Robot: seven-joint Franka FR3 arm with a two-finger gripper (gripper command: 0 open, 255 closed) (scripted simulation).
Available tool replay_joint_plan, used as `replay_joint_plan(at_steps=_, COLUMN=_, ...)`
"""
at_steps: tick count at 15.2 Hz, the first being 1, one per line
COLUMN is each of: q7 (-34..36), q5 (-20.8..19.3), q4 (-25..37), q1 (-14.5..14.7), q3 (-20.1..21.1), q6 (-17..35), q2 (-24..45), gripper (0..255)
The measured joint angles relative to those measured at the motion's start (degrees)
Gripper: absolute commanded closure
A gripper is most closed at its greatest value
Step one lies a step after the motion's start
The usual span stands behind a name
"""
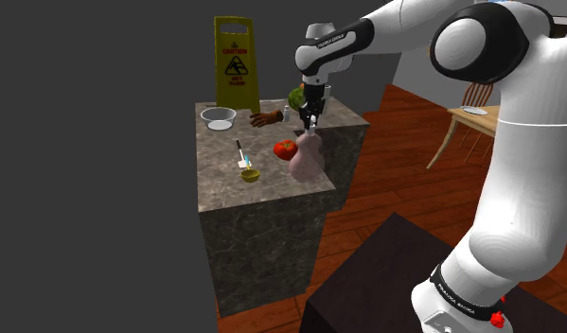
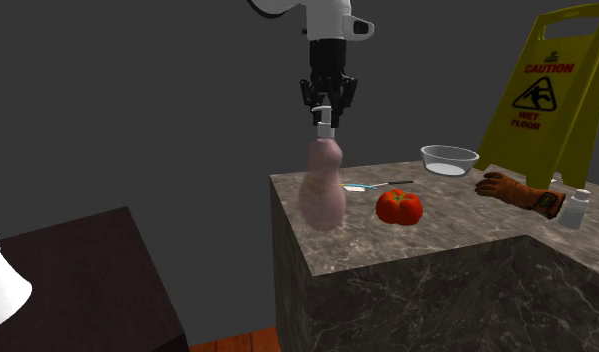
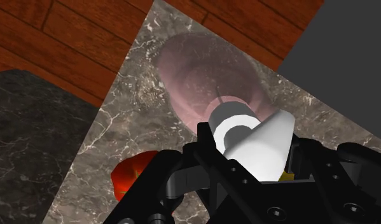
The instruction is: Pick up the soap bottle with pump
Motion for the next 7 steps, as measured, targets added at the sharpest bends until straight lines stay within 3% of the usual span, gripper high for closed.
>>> replay_joint_plan(at_steps=7, q7=0.1, q5=-0.2, q4=3.4, q1=0.1, q3=0.0, q6=-4.7, q2=-1.3, gripper=255)
